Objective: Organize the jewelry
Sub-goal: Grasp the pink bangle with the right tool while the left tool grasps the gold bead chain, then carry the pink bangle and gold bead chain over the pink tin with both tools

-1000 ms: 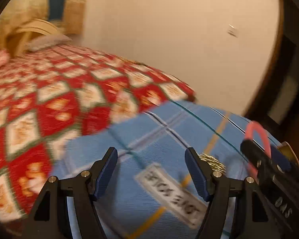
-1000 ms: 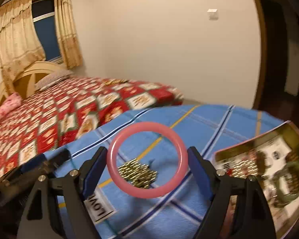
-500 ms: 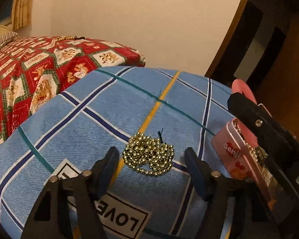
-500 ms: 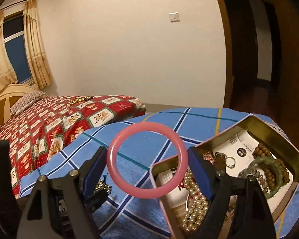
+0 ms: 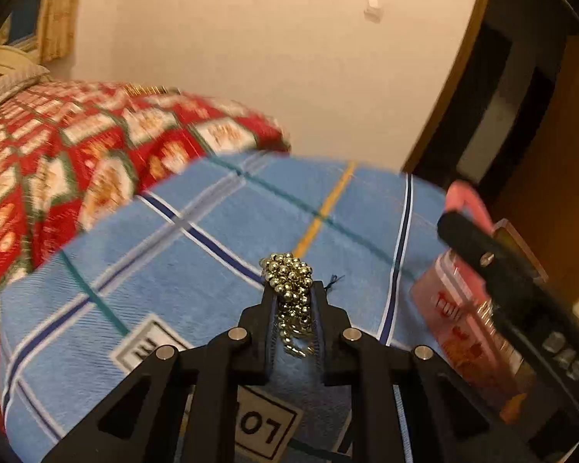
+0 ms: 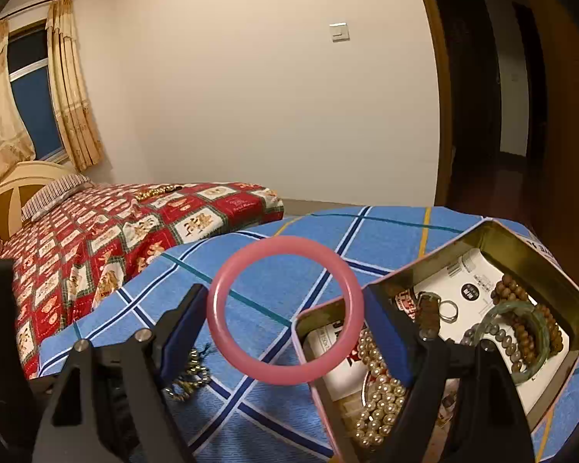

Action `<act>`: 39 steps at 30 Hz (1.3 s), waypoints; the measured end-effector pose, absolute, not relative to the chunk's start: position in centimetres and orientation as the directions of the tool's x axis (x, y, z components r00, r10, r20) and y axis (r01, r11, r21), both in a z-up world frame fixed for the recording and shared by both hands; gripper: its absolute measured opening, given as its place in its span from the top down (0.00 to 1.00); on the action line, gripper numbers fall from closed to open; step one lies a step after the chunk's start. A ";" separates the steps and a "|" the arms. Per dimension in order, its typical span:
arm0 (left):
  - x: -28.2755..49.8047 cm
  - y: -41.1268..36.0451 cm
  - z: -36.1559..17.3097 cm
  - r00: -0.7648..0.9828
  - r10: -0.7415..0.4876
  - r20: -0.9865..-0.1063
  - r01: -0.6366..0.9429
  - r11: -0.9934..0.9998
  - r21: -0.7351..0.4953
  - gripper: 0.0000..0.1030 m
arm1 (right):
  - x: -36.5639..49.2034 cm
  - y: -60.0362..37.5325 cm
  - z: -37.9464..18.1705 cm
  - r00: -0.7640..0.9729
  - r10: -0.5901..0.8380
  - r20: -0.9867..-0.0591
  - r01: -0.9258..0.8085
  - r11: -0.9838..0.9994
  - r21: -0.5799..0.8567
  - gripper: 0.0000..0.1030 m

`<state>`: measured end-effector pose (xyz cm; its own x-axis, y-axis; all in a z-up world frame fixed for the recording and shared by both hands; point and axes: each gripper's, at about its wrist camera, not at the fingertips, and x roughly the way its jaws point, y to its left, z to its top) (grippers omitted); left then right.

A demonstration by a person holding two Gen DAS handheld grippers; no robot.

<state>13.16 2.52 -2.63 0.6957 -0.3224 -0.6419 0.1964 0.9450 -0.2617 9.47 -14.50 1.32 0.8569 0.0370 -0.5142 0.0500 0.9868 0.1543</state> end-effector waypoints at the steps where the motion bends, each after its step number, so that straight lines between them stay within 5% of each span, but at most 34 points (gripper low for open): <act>1: 12.6 2.9 -2.2 0.726 -0.311 -0.613 0.185 0.947 -0.262 0.85 | 9.4 -14.5 1.4 0.860 0.039 -0.509 0.048 0.986 0.157 0.19; 15: 9.5 2.4 -0.2 0.858 -0.176 -0.482 0.129 0.983 -0.129 0.85 | 7.7 -14.0 2.1 0.883 0.010 -0.469 0.048 0.993 0.112 0.19; 39: 5.5 0.6 -0.3 0.859 -0.154 -0.488 0.139 0.988 -0.067 0.85 | 3.0 -14.6 2.4 0.885 -0.017 -0.464 0.046 0.998 0.052 0.19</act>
